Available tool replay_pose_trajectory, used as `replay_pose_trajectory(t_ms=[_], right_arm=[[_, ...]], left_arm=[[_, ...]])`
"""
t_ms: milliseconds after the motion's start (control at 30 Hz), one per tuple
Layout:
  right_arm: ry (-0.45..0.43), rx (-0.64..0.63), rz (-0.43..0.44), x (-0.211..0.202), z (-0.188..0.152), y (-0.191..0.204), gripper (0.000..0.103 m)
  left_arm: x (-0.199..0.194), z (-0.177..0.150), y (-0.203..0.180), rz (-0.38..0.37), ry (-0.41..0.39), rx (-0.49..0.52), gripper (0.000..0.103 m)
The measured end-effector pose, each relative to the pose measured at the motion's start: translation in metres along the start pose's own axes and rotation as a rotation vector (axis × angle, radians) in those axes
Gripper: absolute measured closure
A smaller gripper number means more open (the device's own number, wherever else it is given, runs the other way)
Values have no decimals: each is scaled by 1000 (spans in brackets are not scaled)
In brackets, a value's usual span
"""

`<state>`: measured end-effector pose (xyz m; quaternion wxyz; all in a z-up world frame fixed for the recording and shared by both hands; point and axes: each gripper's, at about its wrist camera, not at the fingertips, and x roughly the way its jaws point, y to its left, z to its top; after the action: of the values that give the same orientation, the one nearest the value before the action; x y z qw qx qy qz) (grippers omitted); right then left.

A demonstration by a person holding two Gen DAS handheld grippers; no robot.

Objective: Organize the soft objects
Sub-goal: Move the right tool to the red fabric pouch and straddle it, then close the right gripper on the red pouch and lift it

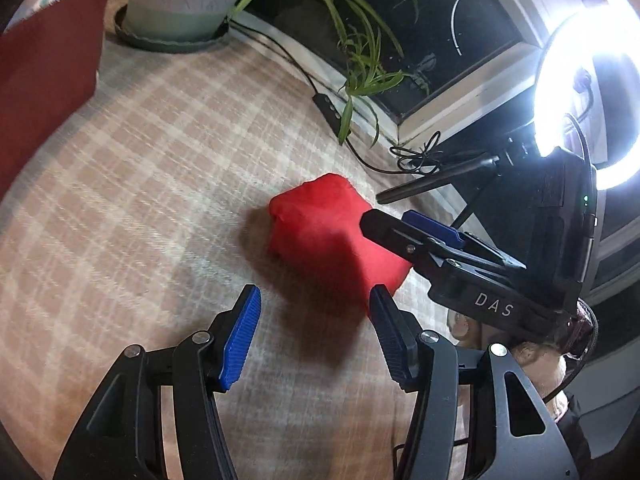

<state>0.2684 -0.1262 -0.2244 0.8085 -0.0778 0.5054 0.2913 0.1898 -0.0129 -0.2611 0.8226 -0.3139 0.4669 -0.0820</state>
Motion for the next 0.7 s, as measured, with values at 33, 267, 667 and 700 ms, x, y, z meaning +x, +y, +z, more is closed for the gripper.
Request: replay_pose_trajectory(t_ms=[33,267,667,700], right_arm=[[6,3,3,3,0,-1,28],[47,73,70,19,0,-11,34],[86,128,100,16,-5,-19,45],[93,141,106,18,-4,-21,45]], left_arm=[[3,1,0,-6,6,-5,47],[24,6,-6,-32,27,3,48],[39,9,-8,-40,44,42,58],[39,10,-9,-37,42,48,58]])
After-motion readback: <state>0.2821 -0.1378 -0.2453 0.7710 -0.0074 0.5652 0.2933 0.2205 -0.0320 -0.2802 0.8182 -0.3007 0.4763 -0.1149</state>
